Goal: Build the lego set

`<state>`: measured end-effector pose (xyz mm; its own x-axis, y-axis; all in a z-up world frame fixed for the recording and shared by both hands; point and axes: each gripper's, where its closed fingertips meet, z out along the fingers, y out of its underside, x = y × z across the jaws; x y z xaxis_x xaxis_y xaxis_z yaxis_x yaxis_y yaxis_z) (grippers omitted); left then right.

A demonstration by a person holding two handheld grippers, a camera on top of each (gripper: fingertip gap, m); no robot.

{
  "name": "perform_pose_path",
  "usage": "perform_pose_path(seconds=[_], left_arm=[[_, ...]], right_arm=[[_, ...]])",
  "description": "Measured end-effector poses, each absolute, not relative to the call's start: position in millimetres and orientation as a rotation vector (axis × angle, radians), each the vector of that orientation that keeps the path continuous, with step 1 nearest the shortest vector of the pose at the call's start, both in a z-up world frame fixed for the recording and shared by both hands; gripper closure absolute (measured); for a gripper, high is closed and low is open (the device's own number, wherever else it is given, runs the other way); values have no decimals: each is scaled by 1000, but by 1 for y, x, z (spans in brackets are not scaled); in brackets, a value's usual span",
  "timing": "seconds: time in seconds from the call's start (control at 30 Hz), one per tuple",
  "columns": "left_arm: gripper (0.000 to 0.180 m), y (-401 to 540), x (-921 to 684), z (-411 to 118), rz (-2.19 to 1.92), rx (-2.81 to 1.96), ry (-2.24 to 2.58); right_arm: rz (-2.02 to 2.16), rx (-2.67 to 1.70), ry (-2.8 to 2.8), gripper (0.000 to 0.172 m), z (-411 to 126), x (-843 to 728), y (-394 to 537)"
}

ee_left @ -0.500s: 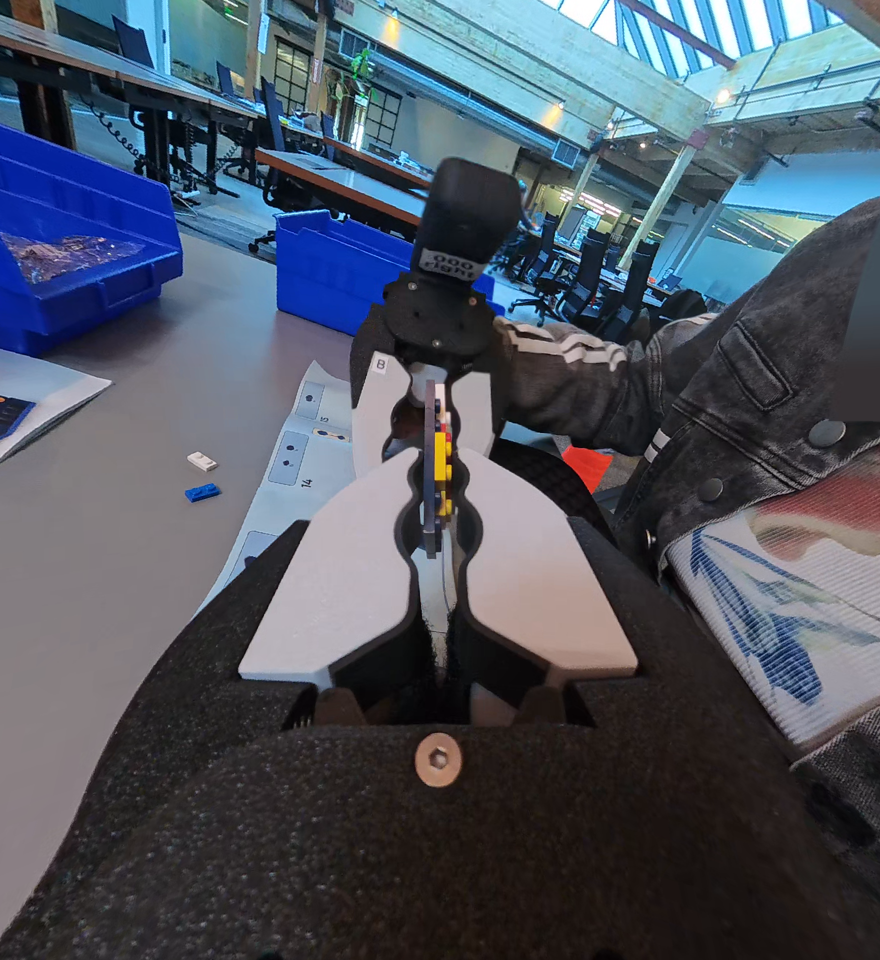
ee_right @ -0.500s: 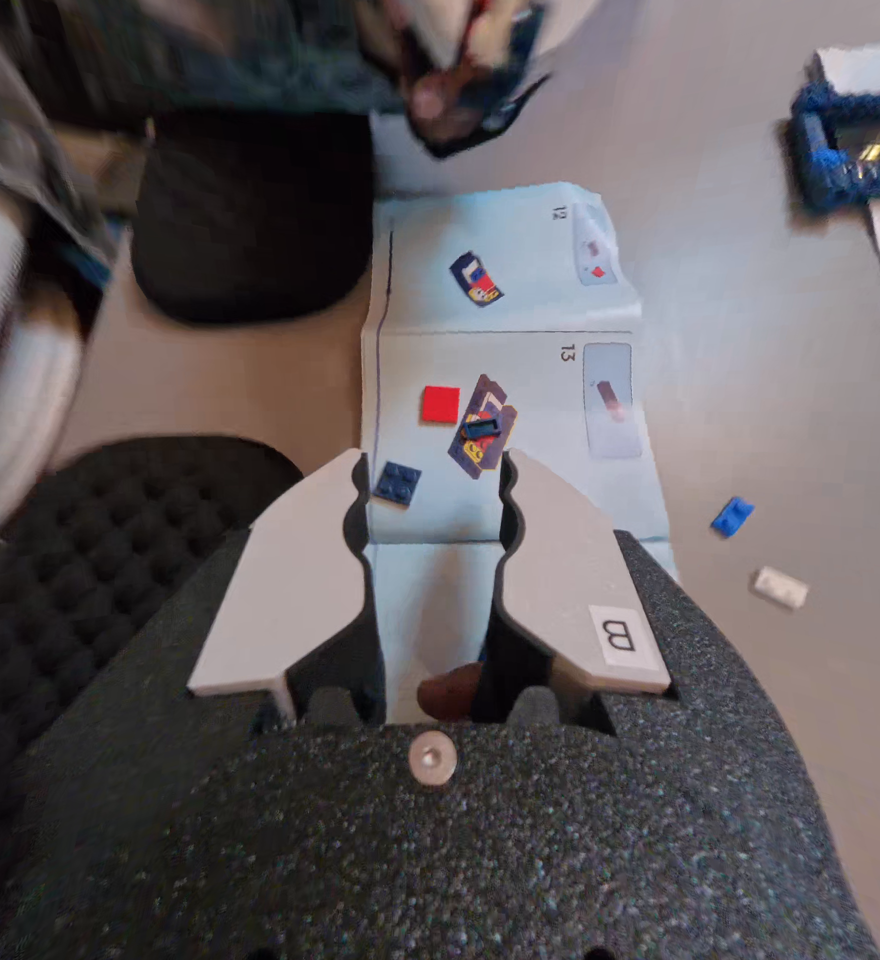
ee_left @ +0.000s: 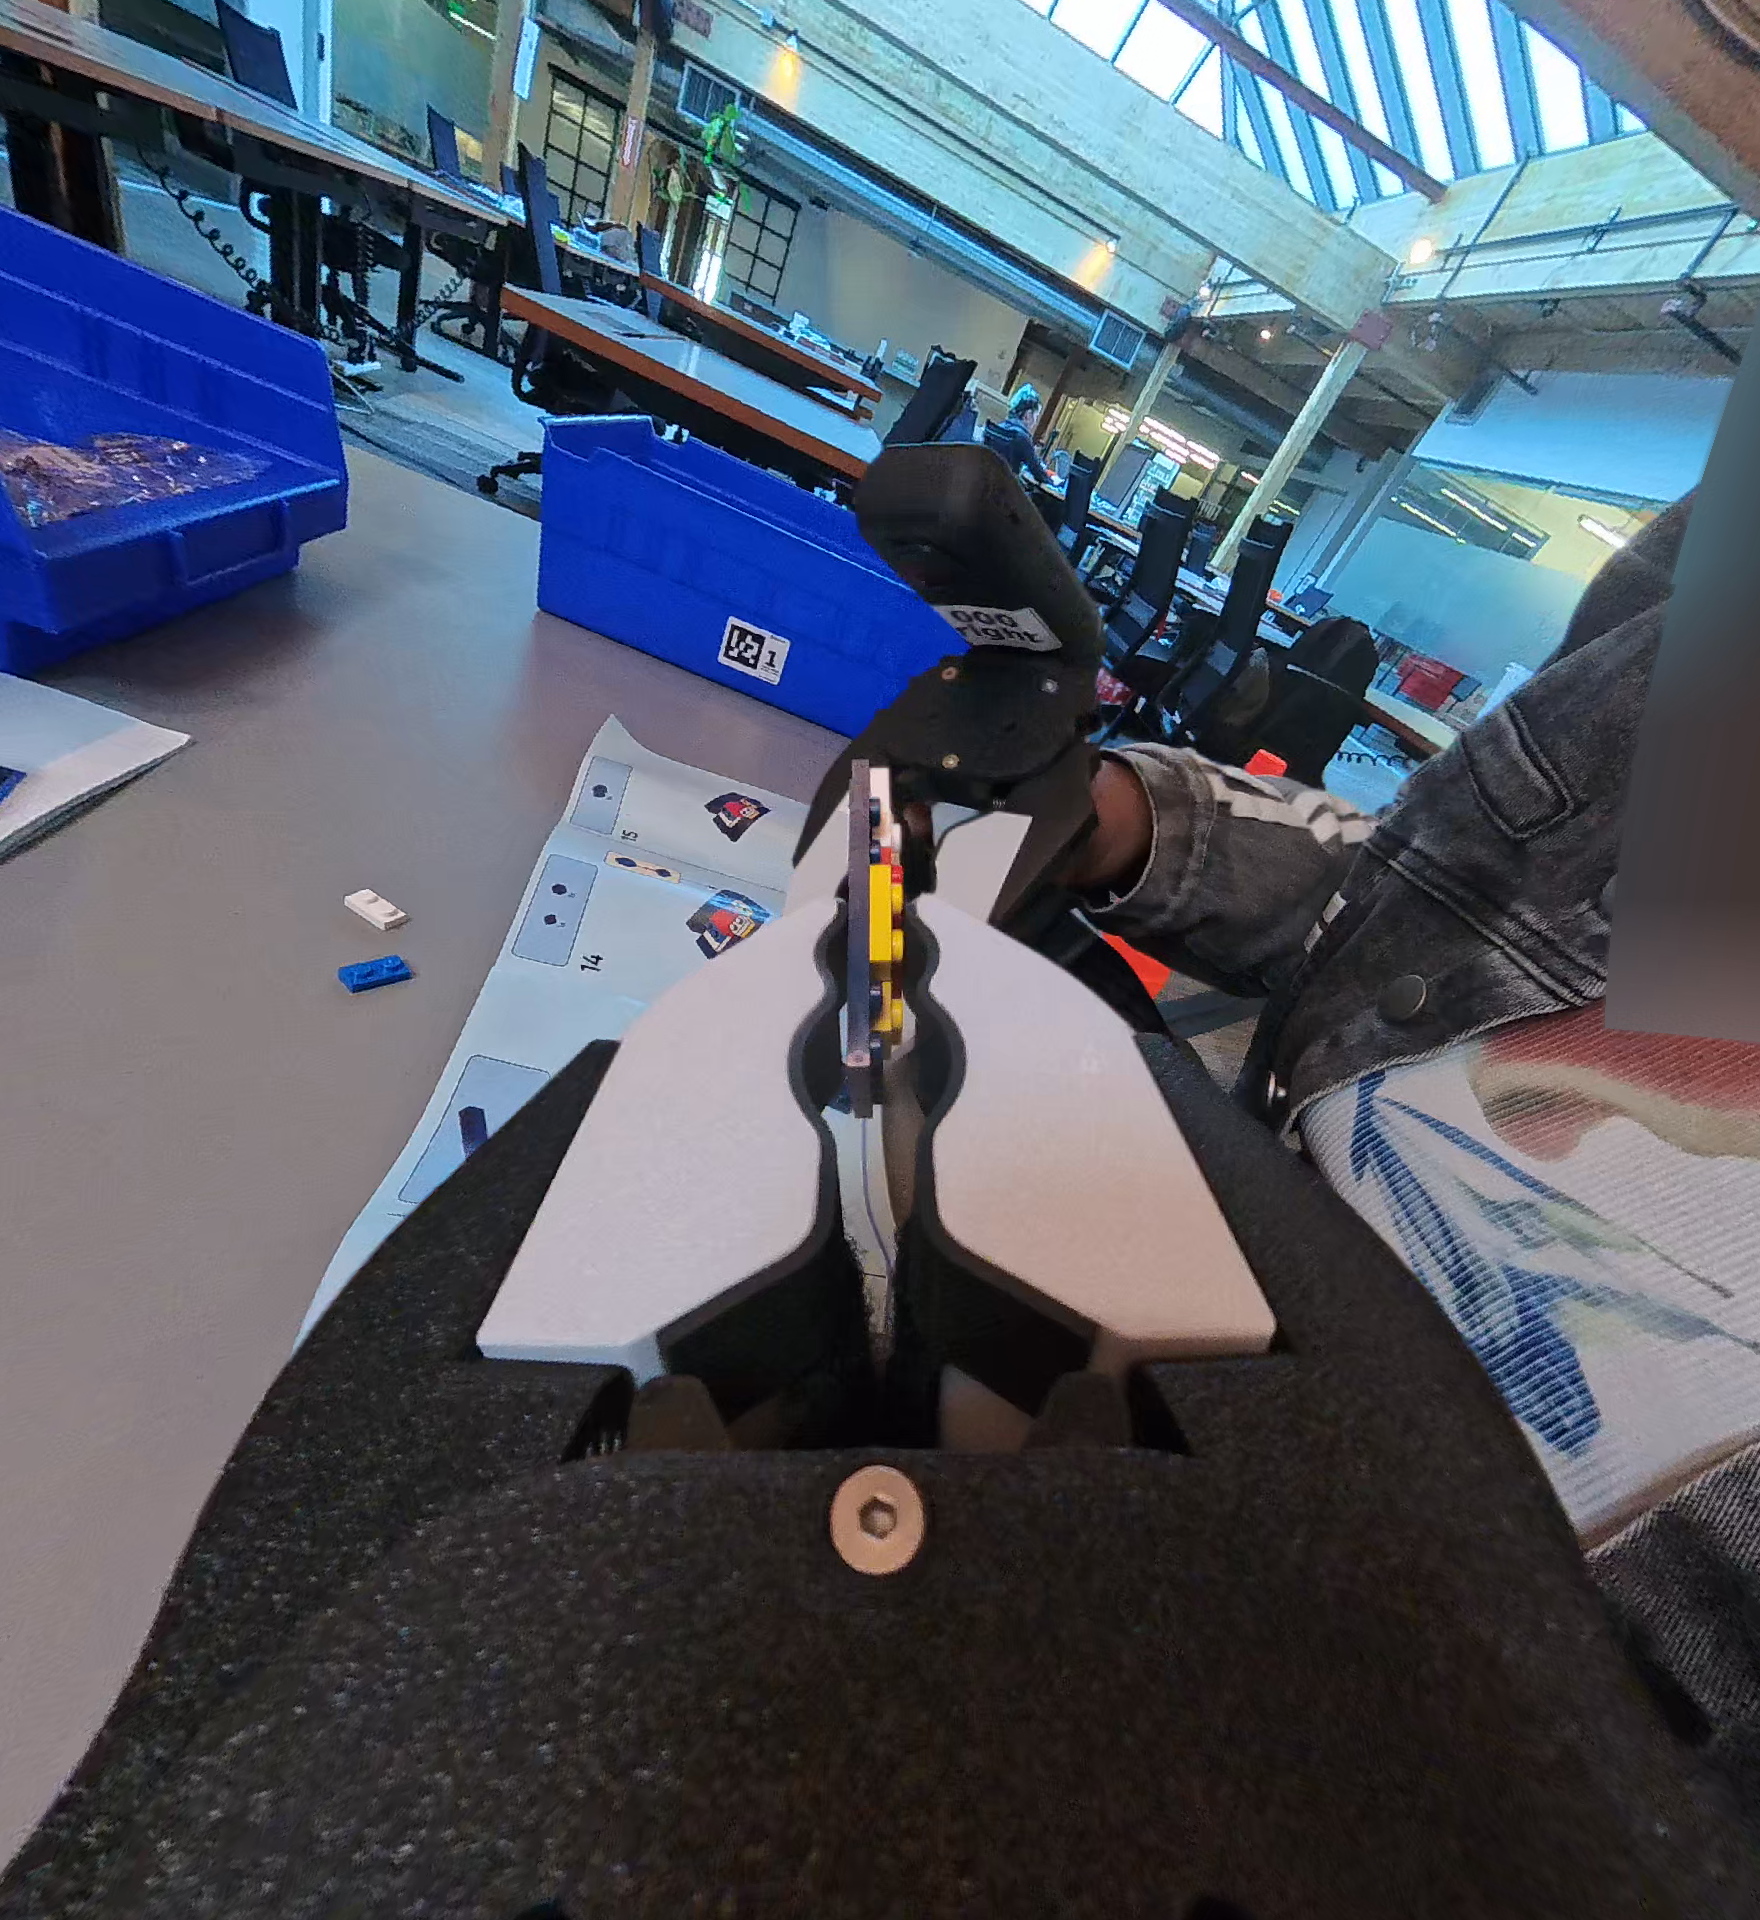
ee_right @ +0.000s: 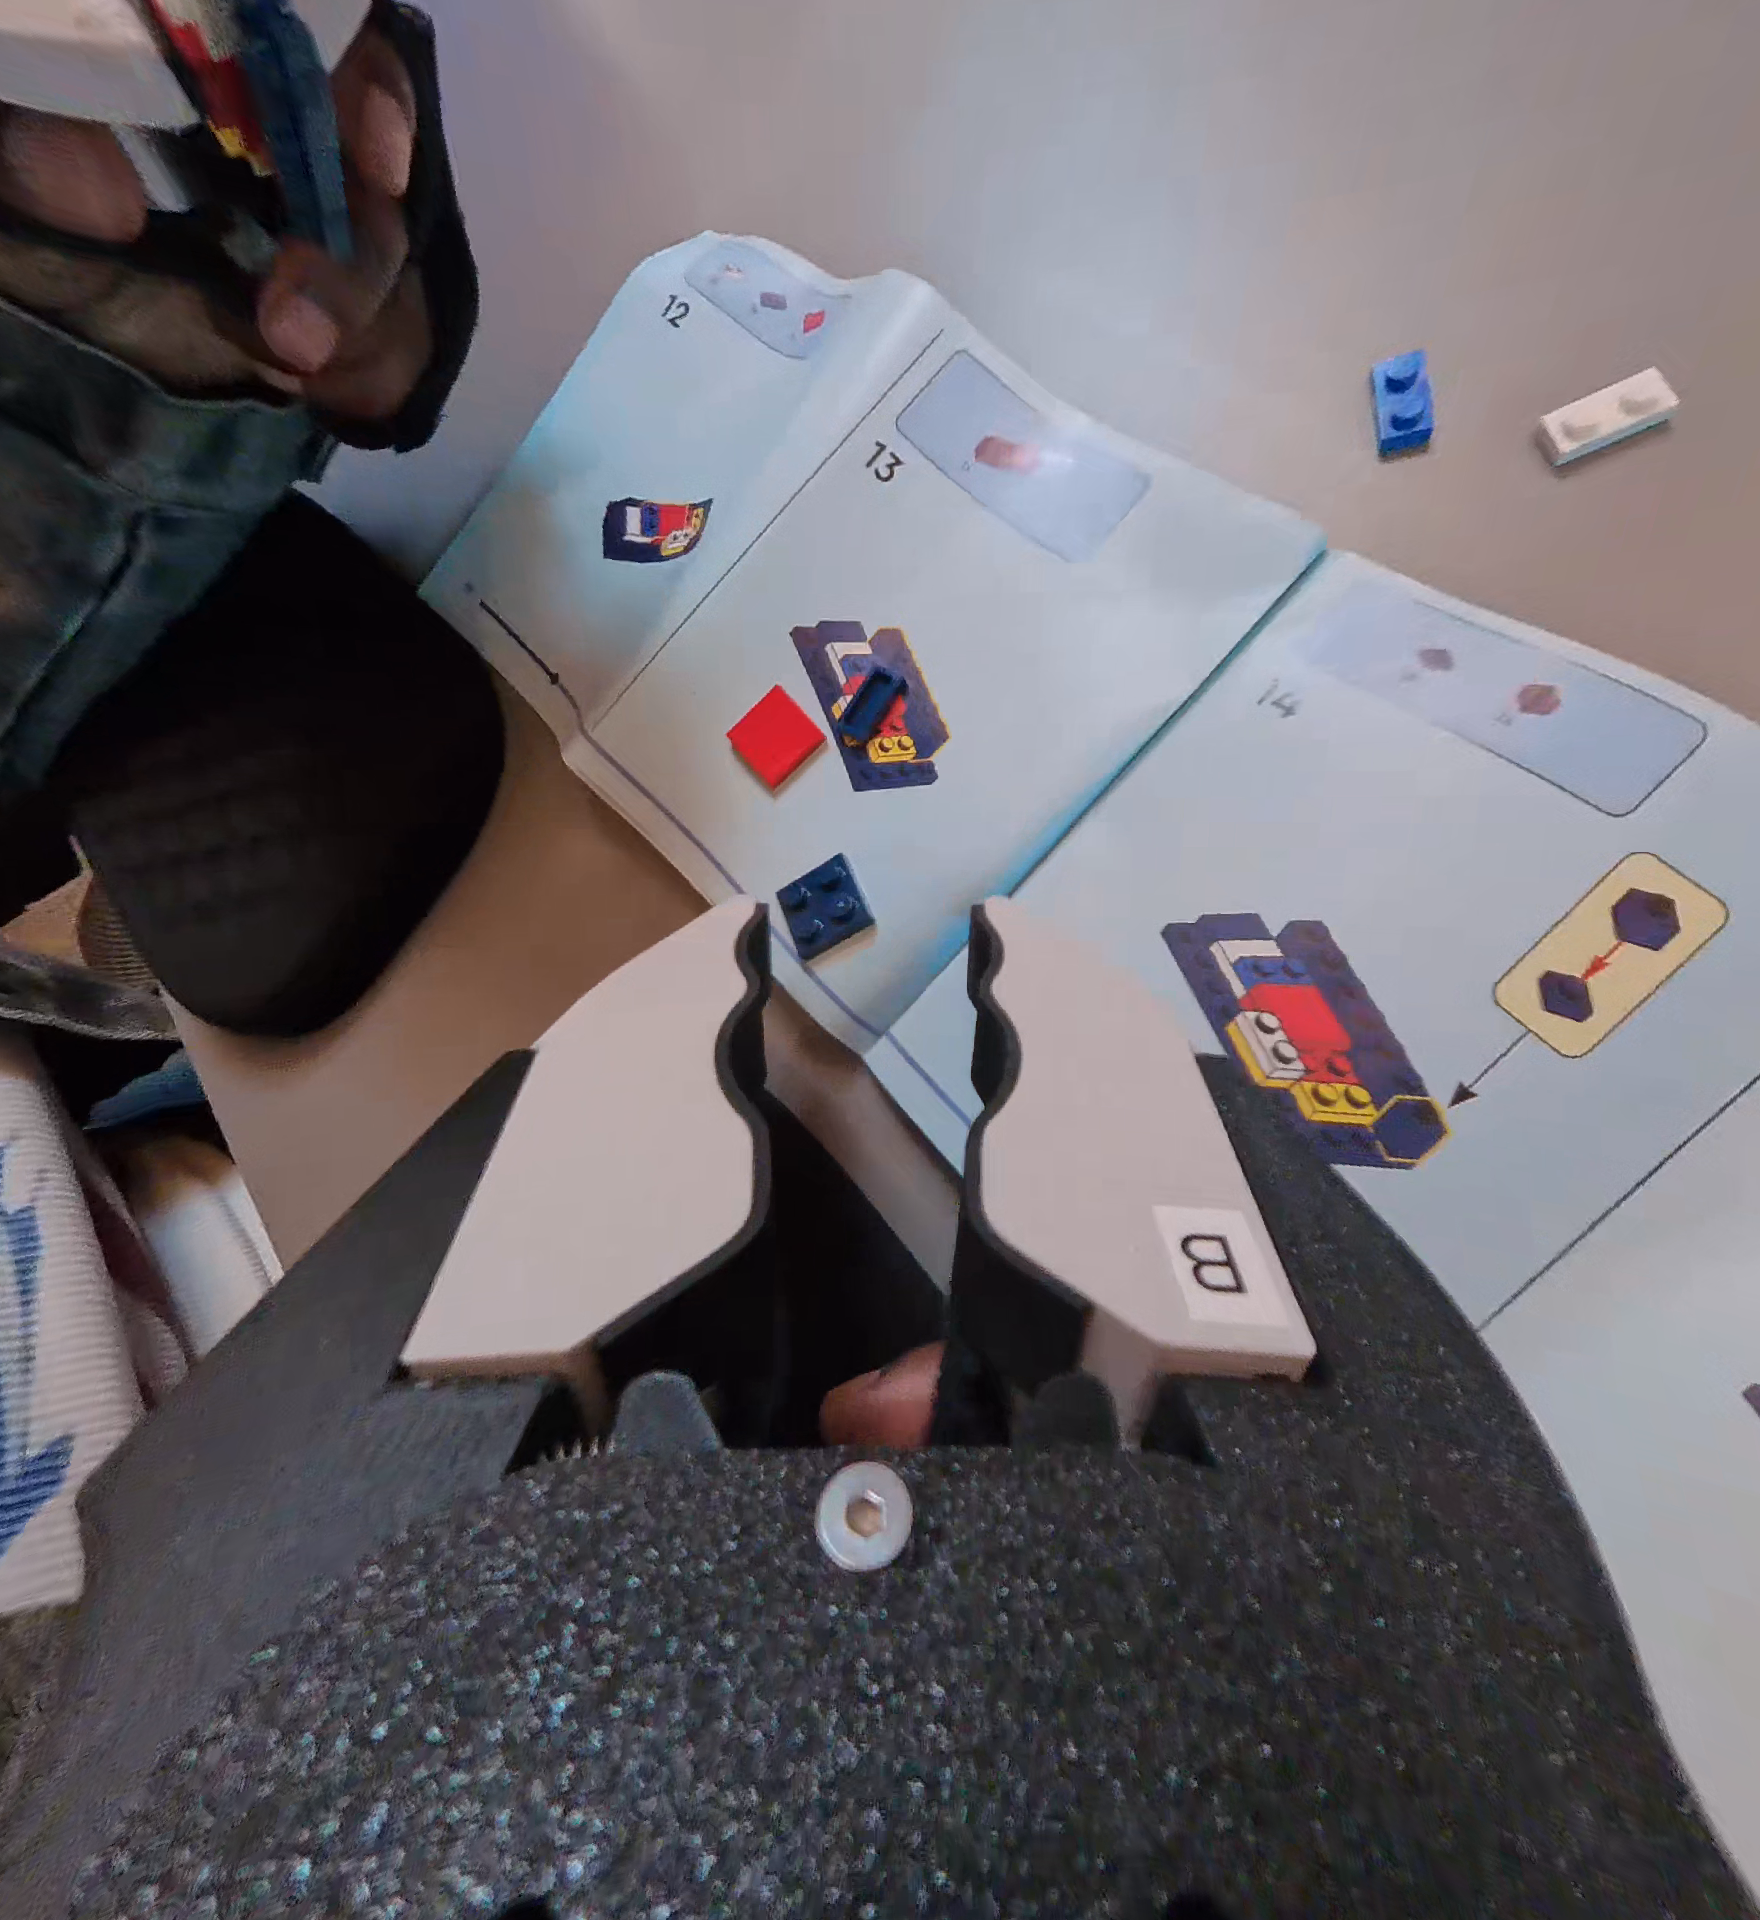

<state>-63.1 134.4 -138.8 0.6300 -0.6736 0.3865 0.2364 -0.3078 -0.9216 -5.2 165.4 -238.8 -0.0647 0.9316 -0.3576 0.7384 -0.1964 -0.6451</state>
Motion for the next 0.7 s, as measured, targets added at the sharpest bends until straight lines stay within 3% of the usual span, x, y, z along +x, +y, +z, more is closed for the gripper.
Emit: perform_pose_path(seconds=[0.13,0.23,0.33,0.4,0.5,0.6,0.7], left_arm=[[173,135,-62,-142,-937,-1667,370],[173,135,-63,-141,-932,-1659,369],[173,135,-65,-141,-930,-1657,363],[173,135,-65,-141,-933,-1656,358],[173,135,-64,-140,-947,-1649,356],[172,135,-63,-140,-950,-1648,360],[172,134,-63,-139,-954,-1644,358]], right_arm=[[905,-1899,-1884,137,-247,-8,161],[789,-1858,-1908,147,-249,-9,163],[746,-1857,-1920,131,-248,-8,157],[699,-1841,-1906,130,-246,-9,157],[691,-1852,-1886,136,-250,-13,155],[621,-1813,-1887,154,-253,-14,161],[621,-1770,-1938,155,-253,-12,161]])
